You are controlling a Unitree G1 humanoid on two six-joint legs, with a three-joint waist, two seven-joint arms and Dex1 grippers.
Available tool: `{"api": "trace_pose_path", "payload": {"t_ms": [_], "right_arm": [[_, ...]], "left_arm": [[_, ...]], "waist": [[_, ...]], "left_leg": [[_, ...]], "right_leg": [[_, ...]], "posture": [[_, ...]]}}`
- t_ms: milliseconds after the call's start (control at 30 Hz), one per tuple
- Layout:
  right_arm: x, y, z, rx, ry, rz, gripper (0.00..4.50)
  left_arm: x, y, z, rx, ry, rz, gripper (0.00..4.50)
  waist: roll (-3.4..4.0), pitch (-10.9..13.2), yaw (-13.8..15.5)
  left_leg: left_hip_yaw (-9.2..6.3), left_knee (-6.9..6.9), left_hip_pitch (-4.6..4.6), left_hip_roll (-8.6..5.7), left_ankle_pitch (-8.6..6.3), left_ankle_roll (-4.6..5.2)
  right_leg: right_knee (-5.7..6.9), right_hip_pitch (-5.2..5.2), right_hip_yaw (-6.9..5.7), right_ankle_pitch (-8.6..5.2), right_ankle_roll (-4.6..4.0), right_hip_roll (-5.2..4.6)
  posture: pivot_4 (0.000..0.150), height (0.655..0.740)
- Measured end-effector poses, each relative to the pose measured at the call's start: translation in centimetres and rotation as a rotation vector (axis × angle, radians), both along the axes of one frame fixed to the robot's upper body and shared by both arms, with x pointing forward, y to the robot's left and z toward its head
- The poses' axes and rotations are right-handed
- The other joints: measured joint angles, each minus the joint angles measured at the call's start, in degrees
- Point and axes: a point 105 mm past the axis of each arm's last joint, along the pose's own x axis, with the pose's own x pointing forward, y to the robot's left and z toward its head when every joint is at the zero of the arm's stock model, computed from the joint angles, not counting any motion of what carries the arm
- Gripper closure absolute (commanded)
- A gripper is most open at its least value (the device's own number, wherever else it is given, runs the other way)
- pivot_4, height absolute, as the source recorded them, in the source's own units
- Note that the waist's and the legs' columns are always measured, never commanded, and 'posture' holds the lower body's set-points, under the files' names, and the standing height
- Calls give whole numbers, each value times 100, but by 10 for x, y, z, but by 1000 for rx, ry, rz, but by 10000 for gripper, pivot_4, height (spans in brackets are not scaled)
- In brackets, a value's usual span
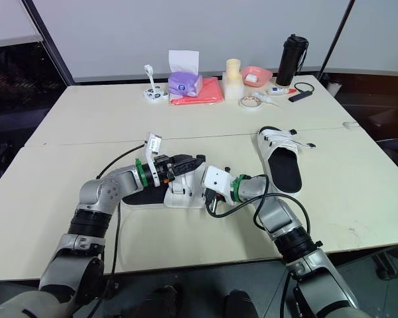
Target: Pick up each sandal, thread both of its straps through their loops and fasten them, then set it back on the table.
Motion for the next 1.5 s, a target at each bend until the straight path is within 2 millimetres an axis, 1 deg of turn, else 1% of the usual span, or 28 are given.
{"api": "trace_pose_path", "payload": {"t_ms": [67, 233, 367, 500, 600, 633, 667, 700, 833, 1067, 1233, 1367, 1500], "right_arm": [[0, 0, 0, 0, 0, 0, 45000], [0, 0, 0, 0, 0, 0, 45000], [1, 1, 0, -2, -1, 4, 45000], [1, 2, 0, -2, -1, 7, 45000], [1, 2, 0, -2, -1, 8, 45000], [1, 2, 0, -2, -1, 7, 45000], [1, 2, 0, -2, -1, 7, 45000], [1, 2, 0, -2, -1, 7, 45000], [1, 2, 0, -1, -1, 5, 45000], [1, 3, 0, 2, -3, 3, 45000], [1, 3, 0, 2, -4, 3, 45000], [0, 4, 0, 1, -5, 6, 45000], [1, 3, 0, 2, -6, 2, 45000]], "left_arm": [[2, 1, 5, 16, -36, 6, 415], [2, -5, 23, 70, -144, -75, 415], [1, -15, 23, 128, -180, -166, 415], [5, -21, 19, 192, -201, -222, 415], [9, -21, 13, 242, -216, -233, 8657], [11, -20, 10, 257, -216, -235, 14156], [12, -19, 8, 266, -217, -235, 17962], [12, -18, 6, 274, -217, -233, 24299], [14, -18, 3, 288, -219, -238, 44738], [13, -20, 6, 275, -223, -250, 44738], [14, -12, 12, 212, -179, -228, 44738], [4, -2, 27, 110, -155, -249, 44738], [-5, 5, 31, 40, -128, -248, 44738]], "waist": [[0, 0, 0], [0, 0, -1], [0, 0, -6], [0, 0, -11], [0, 0, -15], [0, 0, -15], [0, 0, -15], [0, 0, -15], [0, 0, -16], [0, 0, -21], [0, 0, -26], [0, 0, -40], [0, 0, -35]], "left_leg": [[0, 0, 0, 0, 0, 0], [1, 0, 0, 0, 0, 0], [2, 0, 0, -1, 0, 0], [1, 0, 0, 0, 0, 0], [1, -1, 0, 0, 0, 0], [1, 0, 0, 0, 0, 1], [1, 0, 0, 0, 0, 1], [1, 0, 0, 0, 0, 1], [1, 0, 0, 0, 0, 1], [0, 1, 0, 0, 1, 1], [0, 2, 0, 0, 1, 1], [-1, 2, 0, 0, 1, 1], [-3, 6, 0, 0, 1, 1]], "right_leg": [[0, 0, 0, 0, 0, 0], [0, 1, -1, 0, 0, 1], [0, 1, -1, 0, 0, 2], [1, 0, -1, 0, 1, 3], [1, 0, -2, 0, 1, 3], [1, 0, -2, 0, 2, 3], [2, 0, -2, 0, 2, 3], [2, 0, -2, 0, 2, 3], [4, 0, -2, 0, 2, 3], [8, -1, -2, 0, 3, 3], [13, -2, -2, 0, 3, 3], [18, -5, -1, 0, 3, 3], [26, -6, -1, 0, 3, 3]], "posture": [[1500, 7400], [1500, 7400], [1500, 7400], [1500, 7400], [1500, 7400], [1500, 7400], [1500, 7400], [1500, 7400], [1500, 7400], [1500, 7400], [1500, 7400], [1500, 7400], [1500, 7400]]}}
